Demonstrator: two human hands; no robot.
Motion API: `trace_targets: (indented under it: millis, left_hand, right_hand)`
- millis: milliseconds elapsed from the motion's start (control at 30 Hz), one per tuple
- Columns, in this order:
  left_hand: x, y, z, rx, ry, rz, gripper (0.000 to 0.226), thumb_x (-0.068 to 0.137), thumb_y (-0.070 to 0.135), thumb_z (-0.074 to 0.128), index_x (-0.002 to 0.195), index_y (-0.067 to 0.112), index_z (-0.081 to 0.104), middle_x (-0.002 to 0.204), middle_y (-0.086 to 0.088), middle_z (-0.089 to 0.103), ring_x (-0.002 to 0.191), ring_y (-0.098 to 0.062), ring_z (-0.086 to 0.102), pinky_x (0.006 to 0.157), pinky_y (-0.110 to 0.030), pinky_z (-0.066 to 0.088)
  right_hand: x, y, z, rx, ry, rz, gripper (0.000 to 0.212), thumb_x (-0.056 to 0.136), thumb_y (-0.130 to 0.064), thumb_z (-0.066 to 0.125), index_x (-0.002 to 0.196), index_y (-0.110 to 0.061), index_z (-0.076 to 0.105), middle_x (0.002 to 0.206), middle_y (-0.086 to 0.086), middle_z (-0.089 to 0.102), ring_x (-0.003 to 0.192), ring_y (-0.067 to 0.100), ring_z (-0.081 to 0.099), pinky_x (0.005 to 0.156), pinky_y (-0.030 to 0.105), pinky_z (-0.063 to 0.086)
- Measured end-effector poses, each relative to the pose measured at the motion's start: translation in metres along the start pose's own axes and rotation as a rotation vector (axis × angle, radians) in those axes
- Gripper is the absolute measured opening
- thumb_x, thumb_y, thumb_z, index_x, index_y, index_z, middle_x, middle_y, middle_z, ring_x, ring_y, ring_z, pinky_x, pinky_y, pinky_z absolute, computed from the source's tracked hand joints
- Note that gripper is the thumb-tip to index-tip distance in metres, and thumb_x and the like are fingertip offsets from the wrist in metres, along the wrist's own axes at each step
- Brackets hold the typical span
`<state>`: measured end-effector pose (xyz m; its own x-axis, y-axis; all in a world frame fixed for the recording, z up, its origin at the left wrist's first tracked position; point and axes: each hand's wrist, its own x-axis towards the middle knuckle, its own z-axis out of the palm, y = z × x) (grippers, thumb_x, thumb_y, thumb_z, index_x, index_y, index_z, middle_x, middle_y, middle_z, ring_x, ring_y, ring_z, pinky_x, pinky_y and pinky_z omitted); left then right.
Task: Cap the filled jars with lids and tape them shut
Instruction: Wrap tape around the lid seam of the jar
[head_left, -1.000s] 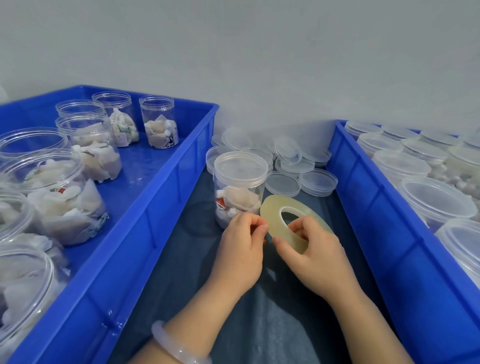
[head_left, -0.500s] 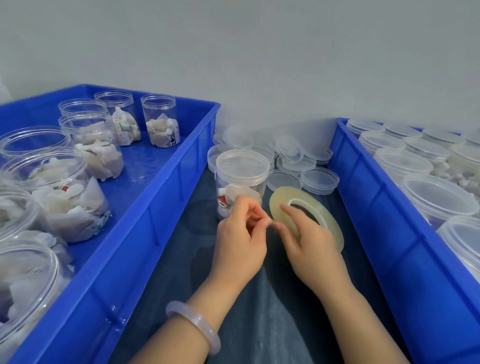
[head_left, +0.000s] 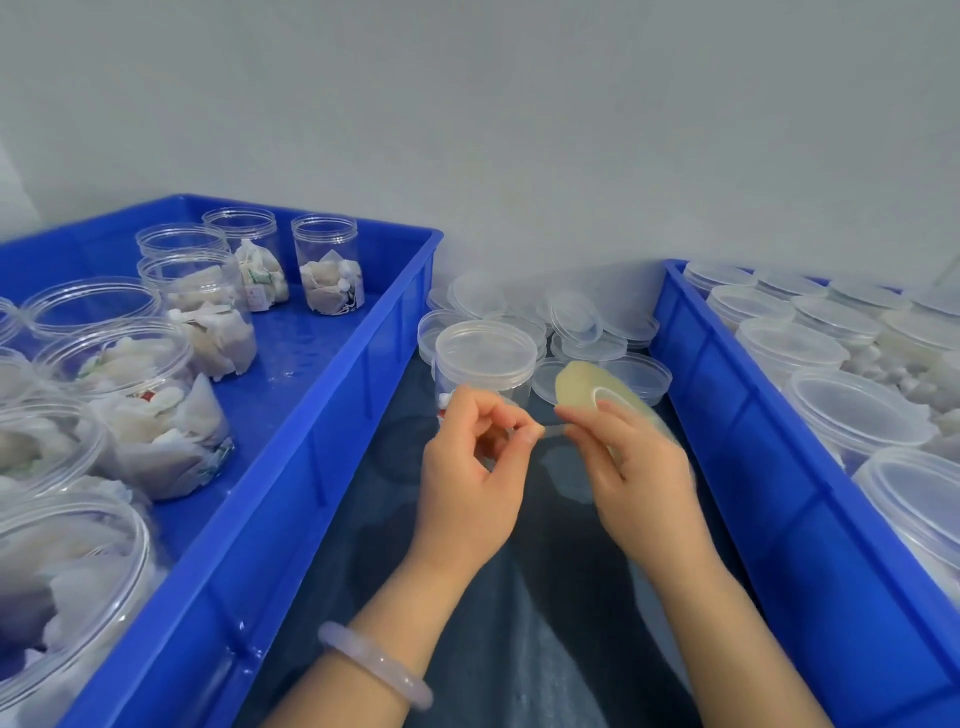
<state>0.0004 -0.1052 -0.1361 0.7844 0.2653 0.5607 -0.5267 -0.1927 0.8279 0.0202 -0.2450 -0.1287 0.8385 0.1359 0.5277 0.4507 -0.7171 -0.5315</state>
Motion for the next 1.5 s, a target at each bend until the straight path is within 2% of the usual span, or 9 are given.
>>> trace_targets:
  millis: [167, 300, 400, 467, 567, 767, 967, 1133, 1500]
  left_hand:
    - [0.025, 0.007, -0.001, 0.134, 0.098, 0.153, 0.023, 0.084, 0.018, 0.063, 0.085, 0.036, 0.049, 0.080, 0.015, 0.061, 0.077, -0.006, 0.056, 0.069, -0.013, 0.043]
    - [0.040, -0.008, 0.003, 0.445, 0.172, 0.386, 0.029, 0.084, 0.026, 0.055, 0.105, 0.008, 0.065, 0.114, -0.002, 0.058, 0.111, -0.018, 0.046, 0.096, -0.038, 0.039]
    - [0.041, -0.027, 0.002, 0.456, 0.088, 0.229, 0.050, 0.079, 0.036, 0.063, 0.120, 0.006, 0.061, 0.142, -0.022, 0.035, 0.134, -0.033, 0.033, 0.110, -0.043, 0.031]
    - [0.041, -0.038, -0.001, 0.366, 0.003, 0.134, 0.058, 0.073, 0.036, 0.070, 0.122, 0.007, 0.057, 0.147, -0.021, 0.027, 0.140, -0.030, 0.028, 0.112, -0.024, 0.027]
    - [0.043, -0.048, -0.005, 0.302, -0.021, 0.145, 0.055, 0.073, 0.039, 0.065, 0.116, 0.008, 0.053, 0.145, -0.018, 0.030, 0.141, -0.028, 0.027, 0.110, -0.015, 0.025]
    - [0.042, -0.051, -0.004, 0.192, 0.002, 0.154, 0.059, 0.064, 0.048, 0.074, 0.110, 0.031, 0.040, 0.133, -0.010, 0.046, 0.132, -0.022, 0.042, 0.100, -0.047, 0.044]
    - [0.040, -0.050, -0.006, 0.100, -0.009, 0.167, 0.072, 0.055, 0.066, 0.076, 0.106, 0.031, 0.038, 0.121, 0.004, 0.049, 0.119, -0.002, 0.048, 0.095, -0.014, 0.038]
    - [0.039, -0.050, -0.003, 0.120, 0.013, 0.162, 0.079, 0.047, 0.053, 0.086, 0.105, 0.026, 0.040, 0.122, -0.003, 0.051, 0.119, -0.011, 0.050, 0.095, -0.017, 0.040]
    - [0.039, -0.047, 0.003, 0.078, 0.111, 0.123, 0.061, 0.054, 0.049, 0.080, 0.099, 0.034, 0.041, 0.111, 0.011, 0.054, 0.112, -0.009, 0.055, 0.087, -0.016, 0.043]
  right_hand:
    - [0.040, -0.020, -0.022, 0.040, -0.054, 0.010, 0.007, 0.081, -0.043, 0.064, 0.074, -0.043, 0.065, 0.083, -0.020, 0.060, 0.088, -0.001, 0.044, 0.069, 0.003, 0.032]
    - [0.060, -0.024, -0.025, 0.028, -0.175, 0.023, 0.027, 0.087, -0.040, 0.063, 0.065, -0.050, 0.051, 0.080, -0.026, 0.054, 0.083, -0.005, 0.051, 0.064, 0.011, 0.038]
    - [0.065, -0.014, -0.025, -0.018, -0.258, 0.045, 0.025, 0.087, -0.040, 0.063, 0.064, -0.048, 0.054, 0.077, -0.020, 0.058, 0.079, -0.011, 0.051, 0.058, 0.010, 0.037]
    - [0.068, -0.006, -0.024, -0.039, -0.344, 0.042, 0.021, 0.086, -0.039, 0.065, 0.068, -0.046, 0.058, 0.089, -0.016, 0.062, 0.084, 0.000, 0.052, 0.062, 0.013, 0.037]
    - [0.070, 0.001, -0.023, -0.005, -0.451, 0.060, 0.015, 0.085, -0.037, 0.067, 0.072, -0.043, 0.062, 0.113, -0.015, 0.047, 0.099, 0.002, 0.043, 0.083, 0.020, 0.029]
    - [0.071, 0.006, -0.017, 0.033, -0.450, 0.043, 0.013, 0.084, -0.036, 0.068, 0.074, -0.043, 0.064, 0.115, -0.013, 0.045, 0.101, 0.002, 0.045, 0.084, 0.018, 0.033]
    - [0.071, 0.004, -0.016, 0.087, -0.383, 0.002, 0.017, 0.082, -0.038, 0.069, 0.071, -0.049, 0.061, 0.103, -0.022, 0.046, 0.092, -0.019, 0.043, 0.074, -0.001, 0.032]
    - [0.070, 0.005, -0.014, 0.092, -0.421, 0.019, 0.013, 0.080, -0.037, 0.071, 0.073, -0.045, 0.063, 0.108, -0.015, 0.049, 0.103, 0.001, 0.047, 0.078, 0.008, 0.032]
    - [0.070, 0.003, -0.012, 0.093, -0.392, 0.022, 0.016, 0.082, -0.040, 0.067, 0.070, -0.048, 0.058, 0.106, -0.014, 0.052, 0.097, -0.001, 0.049, 0.078, 0.013, 0.037]
